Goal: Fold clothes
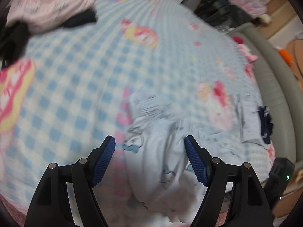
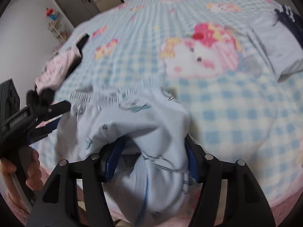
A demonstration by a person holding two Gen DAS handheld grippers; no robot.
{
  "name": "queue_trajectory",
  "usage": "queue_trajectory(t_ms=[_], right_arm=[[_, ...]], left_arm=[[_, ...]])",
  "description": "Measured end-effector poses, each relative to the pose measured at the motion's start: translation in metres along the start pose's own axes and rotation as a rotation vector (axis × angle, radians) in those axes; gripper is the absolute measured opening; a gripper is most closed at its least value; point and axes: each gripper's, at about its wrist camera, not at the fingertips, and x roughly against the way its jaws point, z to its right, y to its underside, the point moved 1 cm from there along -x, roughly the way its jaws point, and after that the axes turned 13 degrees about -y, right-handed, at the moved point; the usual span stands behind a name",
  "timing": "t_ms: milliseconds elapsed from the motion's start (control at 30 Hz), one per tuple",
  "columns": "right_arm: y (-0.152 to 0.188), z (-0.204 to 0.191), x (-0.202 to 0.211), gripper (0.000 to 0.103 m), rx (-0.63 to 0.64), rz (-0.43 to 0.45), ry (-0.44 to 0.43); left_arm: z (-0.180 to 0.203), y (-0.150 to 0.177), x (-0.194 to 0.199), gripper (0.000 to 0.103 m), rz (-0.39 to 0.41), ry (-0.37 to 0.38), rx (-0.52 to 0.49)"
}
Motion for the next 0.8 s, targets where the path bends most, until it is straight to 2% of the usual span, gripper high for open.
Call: queue_trajectory(t_ms=[33, 67, 100, 167, 233, 267, 433, 533, 633, 700, 767, 800], right_arm=[[0.004, 0.002, -0.004, 0.062, -0.011, -0.012, -0.008], [0.008, 0.003, -0.004, 0.060, -0.012, -0.011, -0.009], [0.011, 0.004, -0.004, 0.054, -0.012, -0.009, -0.009], [0.010, 0.007, 0.001, 0.043, -0.013, 0.003, 0.002], [0.010, 0.009, 0.005, 0.032, -0.013, 0.015, 0.014], [0.009, 0.010, 0.008, 0.031, -0.013, 0.022, 0.020], [-0.003, 0.016, 0.025, 0.024, -0.005, 0.066, 0.059], [-0.019, 0.014, 0.043, 0.019, 0.045, 0.129, 0.135], [-0.031, 0.010, 0.078, 0.018, 0.071, 0.246, 0.198], [-0.032, 0.005, 0.101, 0.018, 0.092, 0.330, 0.243], [-0.032, 0.005, 0.108, 0.019, 0.110, 0.328, 0.275], [-0.030, 0.008, 0.105, 0.020, 0.105, 0.297, 0.275]], left_arm=[[0.001, 0.005, -0.005, 0.071, -0.022, 0.017, -0.003], [0.004, 0.013, -0.010, 0.059, -0.043, 0.030, -0.014], [0.008, 0.020, -0.013, 0.042, -0.053, 0.029, -0.032], [0.020, 0.033, -0.017, 0.025, -0.065, 0.020, -0.076], [0.029, 0.044, -0.014, 0.019, -0.054, 0.013, -0.116], [0.033, 0.046, -0.008, 0.016, -0.041, 0.018, -0.134], [0.052, 0.036, 0.025, 0.012, 0.013, 0.096, -0.172], [0.061, 0.025, 0.049, 0.012, 0.050, 0.142, -0.175], [0.071, 0.027, 0.080, 0.012, 0.087, 0.111, -0.191], [0.067, 0.032, 0.070, 0.012, 0.038, 0.092, -0.193], [0.063, 0.038, 0.061, 0.013, -0.010, 0.073, -0.195], [0.061, 0.040, 0.056, 0.014, -0.035, 0.063, -0.196]])
